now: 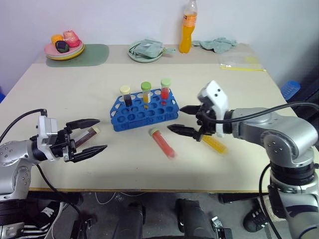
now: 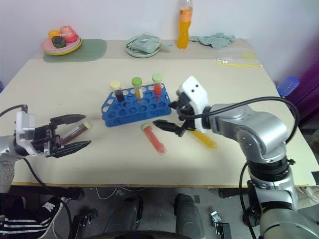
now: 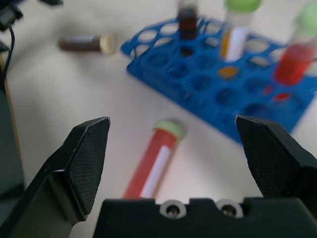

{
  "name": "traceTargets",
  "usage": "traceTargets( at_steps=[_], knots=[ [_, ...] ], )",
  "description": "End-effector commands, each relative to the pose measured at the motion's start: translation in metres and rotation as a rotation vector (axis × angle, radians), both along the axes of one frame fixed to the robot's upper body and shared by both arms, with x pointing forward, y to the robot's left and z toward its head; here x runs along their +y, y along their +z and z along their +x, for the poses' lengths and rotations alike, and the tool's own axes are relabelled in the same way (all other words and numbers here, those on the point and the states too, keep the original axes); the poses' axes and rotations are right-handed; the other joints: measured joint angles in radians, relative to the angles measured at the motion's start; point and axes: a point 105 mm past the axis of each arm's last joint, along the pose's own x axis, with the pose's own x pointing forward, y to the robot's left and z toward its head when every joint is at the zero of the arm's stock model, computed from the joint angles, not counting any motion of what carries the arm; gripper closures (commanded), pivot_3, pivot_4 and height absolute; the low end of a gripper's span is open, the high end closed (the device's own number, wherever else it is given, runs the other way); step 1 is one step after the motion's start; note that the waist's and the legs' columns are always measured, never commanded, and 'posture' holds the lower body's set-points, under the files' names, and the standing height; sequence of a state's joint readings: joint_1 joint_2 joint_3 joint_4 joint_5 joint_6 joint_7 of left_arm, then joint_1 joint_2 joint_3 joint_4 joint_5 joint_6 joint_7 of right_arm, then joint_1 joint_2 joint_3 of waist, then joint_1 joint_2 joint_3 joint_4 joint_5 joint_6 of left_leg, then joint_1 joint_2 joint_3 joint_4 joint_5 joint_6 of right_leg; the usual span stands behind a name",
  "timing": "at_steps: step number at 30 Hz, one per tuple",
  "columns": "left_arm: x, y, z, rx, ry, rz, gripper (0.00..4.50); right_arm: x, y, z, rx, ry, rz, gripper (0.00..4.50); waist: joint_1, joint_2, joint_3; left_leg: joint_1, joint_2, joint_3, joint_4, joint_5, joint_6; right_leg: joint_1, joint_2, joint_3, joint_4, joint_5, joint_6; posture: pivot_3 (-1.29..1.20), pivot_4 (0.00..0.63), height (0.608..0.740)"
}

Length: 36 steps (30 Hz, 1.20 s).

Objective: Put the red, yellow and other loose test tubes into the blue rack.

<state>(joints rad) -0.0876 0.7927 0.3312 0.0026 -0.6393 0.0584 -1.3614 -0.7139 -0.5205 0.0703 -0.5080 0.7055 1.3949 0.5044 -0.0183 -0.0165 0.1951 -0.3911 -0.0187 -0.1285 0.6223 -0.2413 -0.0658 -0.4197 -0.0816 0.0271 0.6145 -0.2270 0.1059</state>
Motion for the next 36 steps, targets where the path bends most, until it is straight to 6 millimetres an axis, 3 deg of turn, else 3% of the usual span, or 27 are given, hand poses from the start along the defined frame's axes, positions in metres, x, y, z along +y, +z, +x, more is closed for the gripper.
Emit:
traceTargets(
  at_steps=[1,5,8,13,18,24,28,36],
  knots=[
    [0.002,0.010,-0.002,-0.035,0.001,0.030,0.02,0.007,0.005,0.005,0.011,-0.042,-0.002,0.00,-0.001,0.000,0.000,0.000,0.000,0.000,0.000,0.000,0.000,0.000,0.000,0.000,0.000,0.000,0.000,0.00,0.150,0.740],
    [0.003,0.011,-0.003,-0.037,0.003,0.037,0.02,0.012,0.002,0.025,0.129,-0.170,0.013,0.00,-0.003,0.000,0.000,0.000,0.000,0.000,0.000,0.000,0.000,-0.001,0.000,0.000,0.000,0.000,0.000,0.00,0.150,0.740],
    [0.003,0.010,-0.002,-0.032,0.004,0.043,0.02,0.019,0.001,0.028,0.179,-0.136,-0.015,0.00,-0.002,0.000,0.000,0.000,0.000,0.000,-0.001,0.000,0.000,-0.002,0.000,0.000,0.001,0.000,-0.001,0.00,0.150,0.740],
    [0.000,0.010,0.000,-0.039,-0.004,0.045,0.02,0.026,-0.003,0.022,0.182,-0.082,-0.098,0.00,-0.004,0.000,0.000,0.000,0.000,0.000,-0.002,0.000,0.000,-0.002,0.000,0.000,0.000,0.000,0.000,0.00,0.150,0.740],
    [0.001,0.008,0.001,-0.037,0.001,0.048,0.02,0.017,-0.020,0.019,0.244,-0.094,-0.164,0.00,-0.008,0.000,0.000,0.000,0.000,0.000,-0.002,0.000,0.000,-0.002,0.000,0.000,0.001,0.000,0.000,0.00,0.150,0.740],
    [0.001,0.006,0.001,-0.032,-0.001,0.049,0.02,0.021,-0.037,0.016,0.278,-0.102,-0.244,0.00,-0.025,0.000,0.000,0.000,0.000,0.000,-0.002,0.000,0.000,-0.002,0.000,0.000,0.001,0.000,0.000,0.00,0.150,0.740],
    [0.000,0.005,0.001,-0.035,-0.009,0.053,0.02,0.021,-0.050,0.017,0.339,-0.146,-0.240,0.00,-0.028,0.000,0.000,0.000,0.000,0.000,-0.002,0.000,0.000,-0.002,0.000,0.000,0.001,0.000,0.000,0.00,0.150,0.740],
    [0.002,0.003,-0.002,-0.030,-0.003,0.055,0.02,0.034,-0.056,0.005,0.366,-0.106,-0.250,0.00,-0.027,0.000,0.000,-0.001,0.000,0.000,-0.002,0.000,0.000,-0.003,0.000,0.000,0.001,0.000,0.000,0.00,0.150,0.740]
  ],
)
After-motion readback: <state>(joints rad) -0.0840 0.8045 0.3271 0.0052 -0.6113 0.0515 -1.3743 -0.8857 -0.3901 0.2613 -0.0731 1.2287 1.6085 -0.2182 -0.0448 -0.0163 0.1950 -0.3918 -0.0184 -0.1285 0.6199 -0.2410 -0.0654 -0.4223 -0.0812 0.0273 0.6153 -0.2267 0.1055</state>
